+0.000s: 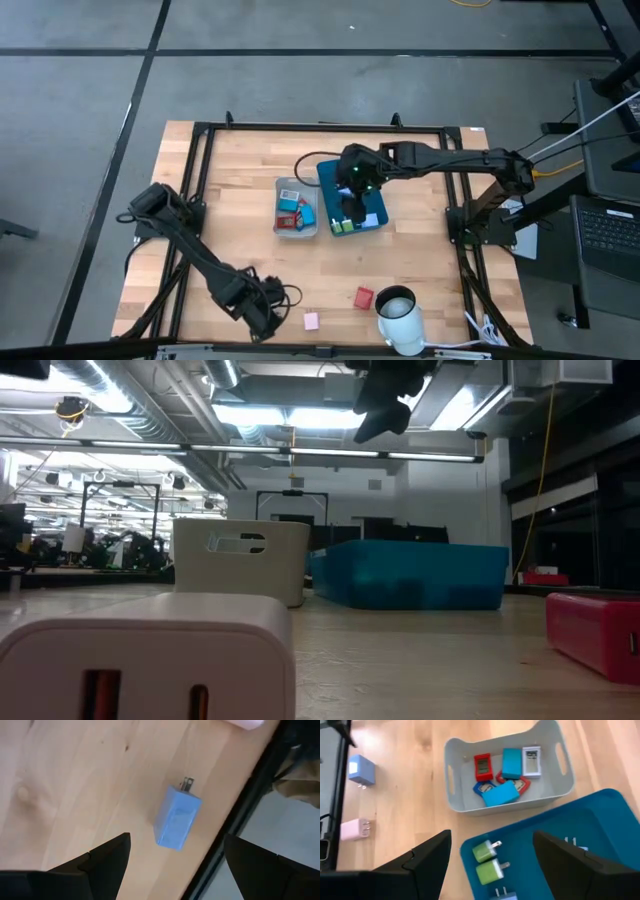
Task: Pick & Place Office items
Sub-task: Put the light blue charger adapter into the blue bin
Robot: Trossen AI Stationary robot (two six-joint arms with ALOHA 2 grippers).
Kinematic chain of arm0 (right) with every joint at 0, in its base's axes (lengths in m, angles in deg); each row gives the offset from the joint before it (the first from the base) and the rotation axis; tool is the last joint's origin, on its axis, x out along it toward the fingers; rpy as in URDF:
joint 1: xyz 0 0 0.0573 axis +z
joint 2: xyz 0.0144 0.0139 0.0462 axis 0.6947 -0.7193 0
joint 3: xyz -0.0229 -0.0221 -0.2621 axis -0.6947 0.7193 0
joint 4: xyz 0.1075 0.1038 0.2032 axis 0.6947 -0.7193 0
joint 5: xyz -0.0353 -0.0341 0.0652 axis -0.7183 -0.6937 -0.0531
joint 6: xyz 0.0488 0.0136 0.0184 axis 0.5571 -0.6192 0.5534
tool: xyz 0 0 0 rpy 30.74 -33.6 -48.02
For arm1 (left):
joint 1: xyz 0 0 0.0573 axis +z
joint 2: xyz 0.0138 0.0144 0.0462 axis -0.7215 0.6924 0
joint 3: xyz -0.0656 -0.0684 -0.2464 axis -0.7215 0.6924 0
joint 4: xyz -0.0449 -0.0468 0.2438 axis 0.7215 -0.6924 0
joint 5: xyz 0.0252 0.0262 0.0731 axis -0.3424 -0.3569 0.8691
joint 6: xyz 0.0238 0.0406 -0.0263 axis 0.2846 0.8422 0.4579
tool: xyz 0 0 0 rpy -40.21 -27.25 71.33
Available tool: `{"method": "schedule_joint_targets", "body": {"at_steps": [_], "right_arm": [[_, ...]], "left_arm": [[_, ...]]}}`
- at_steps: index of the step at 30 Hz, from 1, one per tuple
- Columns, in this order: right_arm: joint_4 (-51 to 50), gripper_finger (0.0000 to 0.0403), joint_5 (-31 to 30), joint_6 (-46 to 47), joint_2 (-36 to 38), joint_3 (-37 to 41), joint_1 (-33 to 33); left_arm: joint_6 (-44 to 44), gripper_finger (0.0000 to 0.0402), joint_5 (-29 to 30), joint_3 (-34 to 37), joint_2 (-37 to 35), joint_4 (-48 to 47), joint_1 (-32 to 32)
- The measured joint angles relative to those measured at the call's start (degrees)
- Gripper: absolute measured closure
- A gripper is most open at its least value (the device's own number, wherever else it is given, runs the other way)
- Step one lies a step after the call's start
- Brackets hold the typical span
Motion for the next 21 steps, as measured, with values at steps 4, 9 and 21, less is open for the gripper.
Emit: {"method": "schedule_joint_targets", "body": {"at_steps": [4, 9, 21], "right_arm": [[0.00, 0.0119, -0.33, 0.43, 0.00, 0.00, 0.80], [0.00, 0.0119, -0.63, 1.33, 0.00, 0.00, 1.04], [0.92, 0.0119, -0.68, 1.33, 0.00, 0.00, 1.04]], "left_arm": [[0.18, 0.0089, -0.70, 0.00, 2.00, 0.00, -0.06], [2.06, 0.0089, -3.77, 0.00, 4.71, 0.02, -0.32], [2.39, 0.0089, -2.57, -0.02, 7.25, 3.71, -0.74]]}}
